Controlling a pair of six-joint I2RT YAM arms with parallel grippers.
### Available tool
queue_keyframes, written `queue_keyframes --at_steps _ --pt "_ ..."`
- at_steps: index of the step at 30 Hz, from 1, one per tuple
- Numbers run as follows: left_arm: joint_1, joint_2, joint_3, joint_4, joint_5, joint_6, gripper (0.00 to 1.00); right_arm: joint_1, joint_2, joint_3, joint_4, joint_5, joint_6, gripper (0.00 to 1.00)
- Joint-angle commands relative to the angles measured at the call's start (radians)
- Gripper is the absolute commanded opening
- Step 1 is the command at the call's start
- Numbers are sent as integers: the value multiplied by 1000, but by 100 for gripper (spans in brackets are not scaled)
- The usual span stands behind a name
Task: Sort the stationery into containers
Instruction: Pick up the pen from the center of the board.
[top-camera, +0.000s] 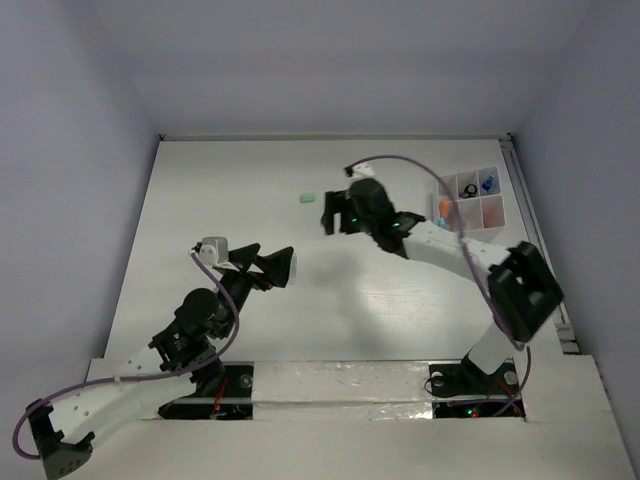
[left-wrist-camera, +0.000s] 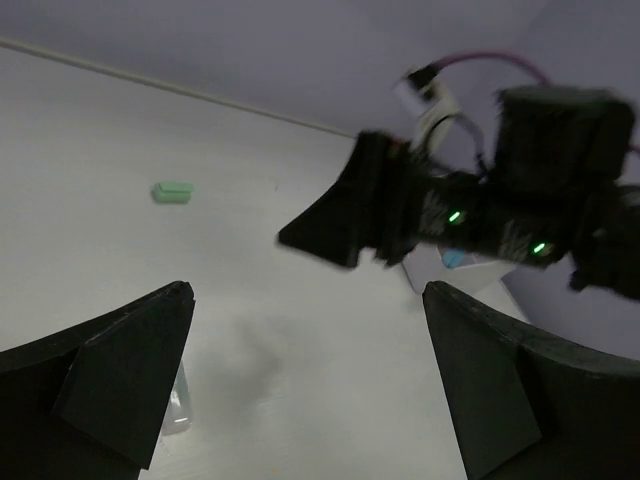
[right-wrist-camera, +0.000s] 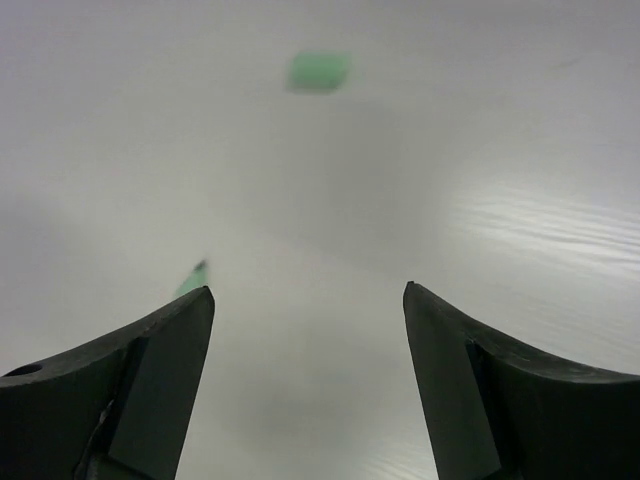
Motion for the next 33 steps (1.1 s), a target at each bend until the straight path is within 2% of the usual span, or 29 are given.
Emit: queue_keyframes --at_steps 1,5,9,15,16,18,19,23,24,26,27,28,30,33 --pt "0 -53 78 -31 -87 -57 99 132 164 118 -91 -84 81 84" --pt "0 -90 80 -116 -166 -99 99 231 355 250 -139 -57 81 84" --pt "0 -115 78 -186 -198 -142 99 257 457 347 -195 -74 91 82" --pt "0 -130 74 -234 -213 -161 99 276 554 424 -220 -87 107 72" --pt "0 -127 72 -234 -213 -163 99 276 577 439 -223 -77 107 63" --pt "0 -118 72 -236 -210 -163 99 276 598 456 -255 -64 99 52" --pt "0 -109 69 -239 -207 -164 99 276 606 465 -271 -42 99 41" --pt "0 -98 41 -243 -161 -182 98 276 589 451 -303 1 84 34" --pt "0 -102 32 -248 -155 -189 96 276 580 444 -306 13 75 25" --pt "0 -107 8 -263 -123 -210 94 276 543 419 -294 57 72 17" --pt "0 -105 0 -266 -109 -218 92 276 531 399 -289 67 67 15" --pt "0 -102 -15 -269 -91 -225 79 276 520 393 -283 74 65 13" --pt "0 -99 -31 -259 -33 -245 69 255 487 379 -263 78 56 9" --pt "0 -81 -55 -234 26 -268 66 215 444 346 -229 72 46 7"
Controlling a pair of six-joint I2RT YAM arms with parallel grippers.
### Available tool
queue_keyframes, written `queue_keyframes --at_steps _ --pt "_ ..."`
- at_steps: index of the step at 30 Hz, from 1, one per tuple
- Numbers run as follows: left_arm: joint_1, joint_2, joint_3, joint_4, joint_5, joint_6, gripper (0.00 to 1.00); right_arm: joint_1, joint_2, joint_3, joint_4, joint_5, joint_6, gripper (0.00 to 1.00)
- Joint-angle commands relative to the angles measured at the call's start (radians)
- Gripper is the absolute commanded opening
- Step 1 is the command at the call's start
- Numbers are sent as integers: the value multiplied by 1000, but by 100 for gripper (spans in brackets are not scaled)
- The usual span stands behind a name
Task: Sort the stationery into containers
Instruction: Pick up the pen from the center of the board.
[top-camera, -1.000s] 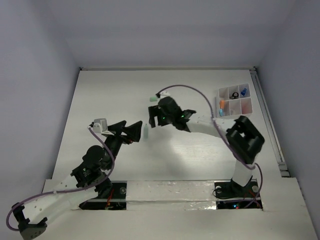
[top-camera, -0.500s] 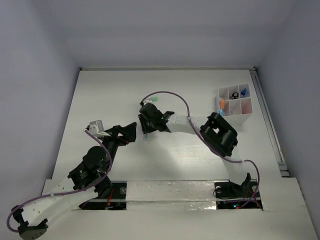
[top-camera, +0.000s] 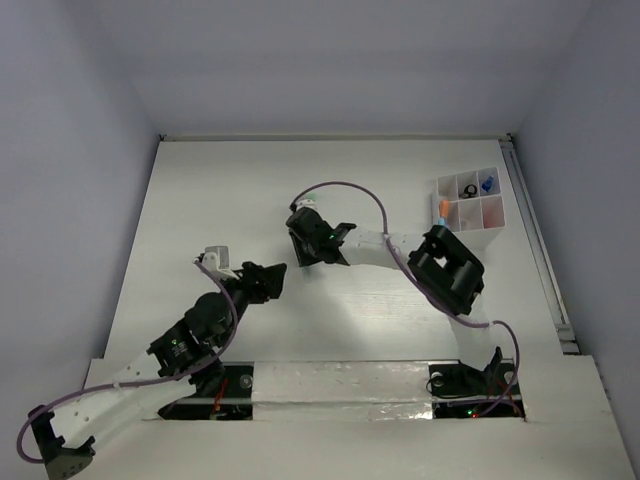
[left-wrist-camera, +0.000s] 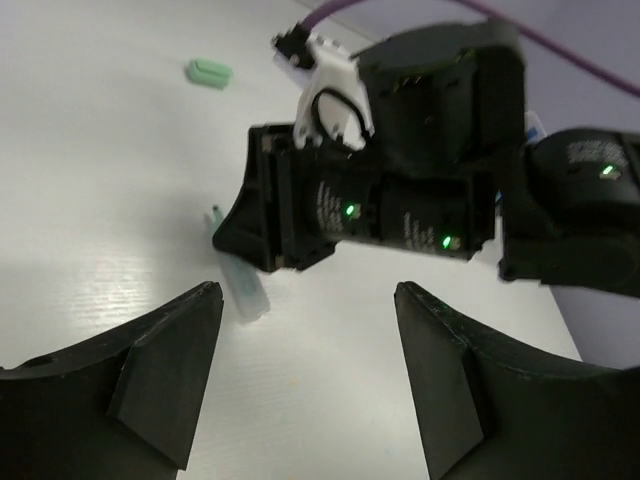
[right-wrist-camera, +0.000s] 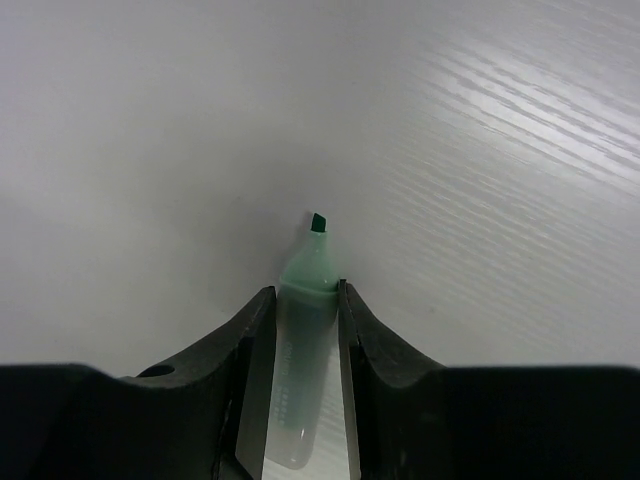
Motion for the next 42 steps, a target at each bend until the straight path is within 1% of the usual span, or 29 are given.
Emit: queue_keyframes --at_steps 1,3,4,6,7,8,9,10,11,15,18,23,25,26,29,32,38,39,40,42 --pt "0 34 -22 50 95 -52 66 -75 -116 -48 5 30 -29 5" --pt "0 62 -36 111 143 -54 67 -104 -166 -82 49 -27 -39 4" --pt "0 109 -36 134 158 -49 70 -115 -220 -114 63 -50 -41 4" --pt "0 171 -27 208 207 -43 77 -126 -269 -130 73 -64 -51 4" --pt "0 245 -19 231 224 -43 81 -126 -289 -133 71 -73 -53 5" --pt "9 284 -4 296 279 -38 83 -126 -323 -142 68 -109 -48 5" --pt "9 327 5 329 301 -35 83 -126 -340 -150 76 -125 -42 5" --pt "9 408 13 356 319 -37 84 -126 -355 -159 82 -139 -38 5" --pt "18 444 28 413 347 -37 84 -126 -371 -170 90 -140 -35 5" --pt "38 603 76 501 381 -14 81 -126 -449 -219 123 -180 -16 5" --pt "66 652 102 553 407 -2 80 -126 -481 -240 143 -222 -9 5" --pt "107 692 111 613 424 -8 88 -126 -536 -280 153 -228 -12 6" --pt "123 706 111 630 436 -9 88 -126 -550 -291 160 -228 -12 6" --pt "147 714 111 646 451 -11 88 -126 -553 -302 174 -260 -9 6" --pt "170 758 119 683 483 -14 84 -126 -564 -323 200 -294 4 6" --pt "170 786 131 697 497 -8 82 -126 -581 -348 229 -312 11 6" --pt "170 809 148 729 523 -3 75 -126 -592 -357 234 -343 2 6" --pt "170 808 151 732 531 3 73 -126 -595 -362 240 -347 2 6" --pt "170 808 154 736 536 5 66 -126 -602 -369 245 -351 2 6" --pt "170 808 157 745 540 6 57 -126 -608 -375 254 -358 5 6"
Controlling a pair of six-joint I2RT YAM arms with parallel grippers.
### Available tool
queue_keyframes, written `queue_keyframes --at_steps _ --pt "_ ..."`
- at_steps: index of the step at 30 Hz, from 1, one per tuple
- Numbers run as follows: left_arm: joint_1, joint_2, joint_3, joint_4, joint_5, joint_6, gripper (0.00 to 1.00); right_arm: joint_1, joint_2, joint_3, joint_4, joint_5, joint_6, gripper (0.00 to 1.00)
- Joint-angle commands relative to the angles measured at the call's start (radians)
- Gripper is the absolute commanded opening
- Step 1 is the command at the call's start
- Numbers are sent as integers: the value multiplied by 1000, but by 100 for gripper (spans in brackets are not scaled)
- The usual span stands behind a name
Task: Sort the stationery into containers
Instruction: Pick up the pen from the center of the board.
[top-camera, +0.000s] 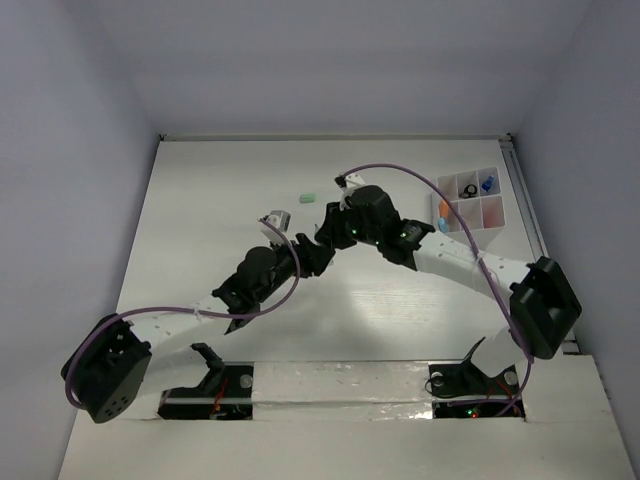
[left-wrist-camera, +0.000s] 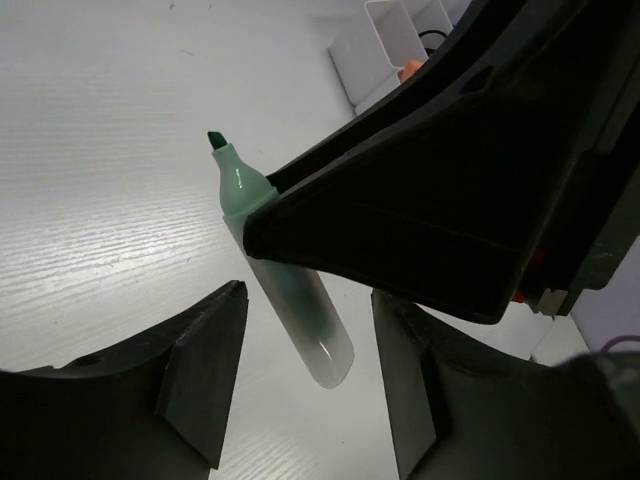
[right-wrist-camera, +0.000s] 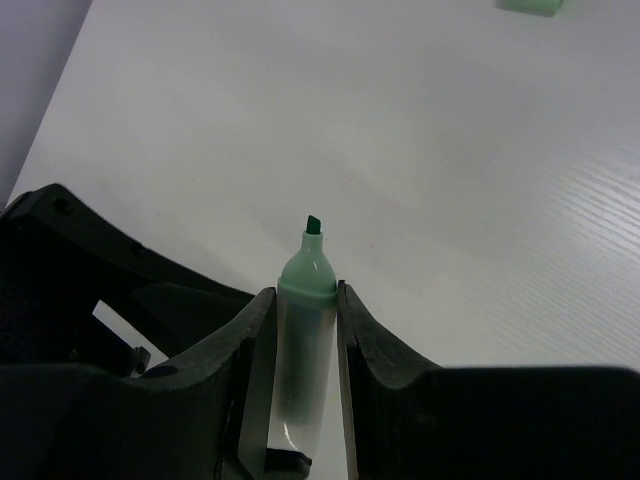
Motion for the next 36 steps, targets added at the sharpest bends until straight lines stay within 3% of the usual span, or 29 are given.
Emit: queue_keyframes --at_steps 1,7,16,25,28,30,34,36 --pt "3 -6 53 94 28 18 48 6 -52 -14 69 -35 5 6" --pt "3 -3 44 147 88 7 39 6 -87 -41 103 -27 13 6" --pt "3 31 16 227 183 -28 45 6 -133 -66 138 -9 37 6" --pt "3 5 15 199 191 -19 40 6 -166 -80 152 37 41 6" --pt "3 5 15 192 191 -12 35 6 -175 -77 152 48 37 6" --pt "3 3 16 184 191 -5 28 6 -177 -74 154 50 37 6" --pt "3 -26 21 152 162 10 4 6 -167 -63 144 45 36 7" --pt "3 -38 23 120 144 27 0 6 -163 -63 141 47 37 7"
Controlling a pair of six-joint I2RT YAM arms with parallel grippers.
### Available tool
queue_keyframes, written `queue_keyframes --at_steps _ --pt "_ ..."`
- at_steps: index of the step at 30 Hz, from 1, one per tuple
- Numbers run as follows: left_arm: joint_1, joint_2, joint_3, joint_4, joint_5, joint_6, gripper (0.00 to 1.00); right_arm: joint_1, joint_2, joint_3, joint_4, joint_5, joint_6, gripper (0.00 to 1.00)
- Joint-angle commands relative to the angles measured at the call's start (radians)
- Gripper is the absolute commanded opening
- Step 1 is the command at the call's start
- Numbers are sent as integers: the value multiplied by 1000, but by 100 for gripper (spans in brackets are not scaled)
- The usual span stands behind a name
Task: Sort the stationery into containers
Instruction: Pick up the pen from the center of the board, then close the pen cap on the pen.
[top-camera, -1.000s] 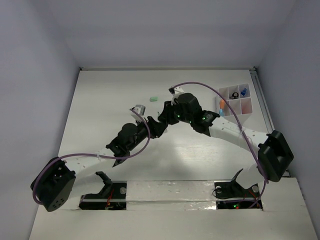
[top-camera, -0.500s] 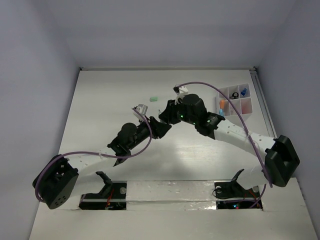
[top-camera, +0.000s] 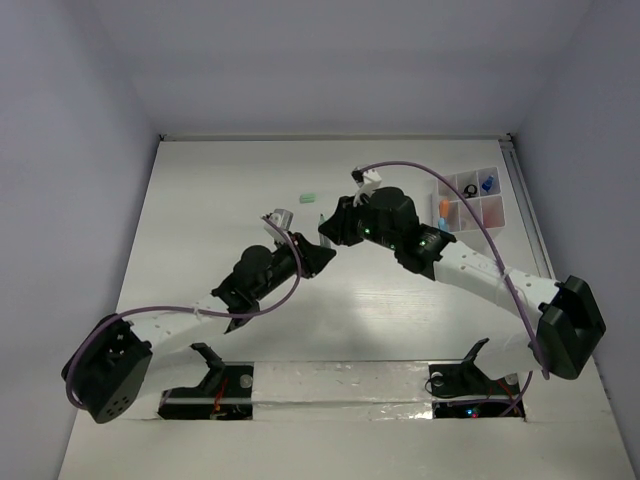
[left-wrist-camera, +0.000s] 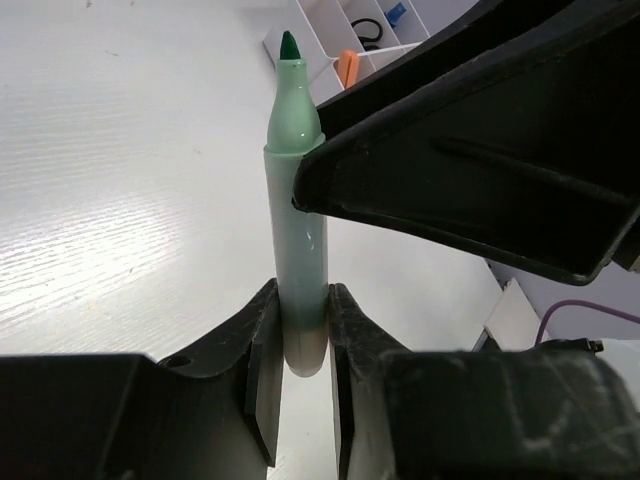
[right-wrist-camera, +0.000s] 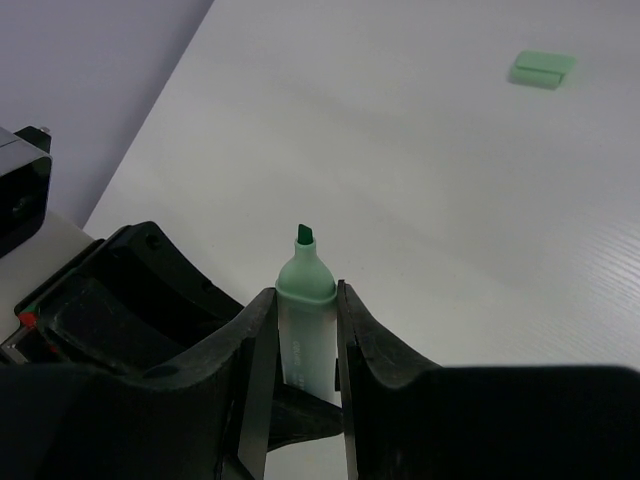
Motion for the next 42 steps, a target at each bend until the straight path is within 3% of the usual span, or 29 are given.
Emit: queue_keyframes --at_steps 1,12,18,23,25,27,31,37,38,42 --pt "-9 -65 22 20 -6 45 0 7 -5 17 41 18 4 8" --pt "-9 -220 -33 -175 -98 121 0 -13 -12 57 -5 12 -42 39" --pt "9 -375 -74 -301 -210 137 0 -68 -19 37 29 -71 -93 30" --pt "112 -469 -79 -315 -165 135 0 -134 81 84 49 -120 -140 21" --pt "123 -470 -67 -319 -139 140 0 -157 162 119 48 -209 -230 19" --pt "150 -461 -73 -274 -110 129 0 -194 233 208 -3 -349 -324 18" --pt "181 -404 -96 -186 -2 105 0 -217 446 438 -192 -392 -562 23" --pt "227 -422 -117 -117 33 80 0 -272 668 693 -241 -445 -654 42" --pt "238 -427 -111 -118 35 80 0 -272 701 740 -271 -450 -671 50" --pt "238 -482 -125 -106 33 77 0 -292 885 1026 -557 -471 -774 63"
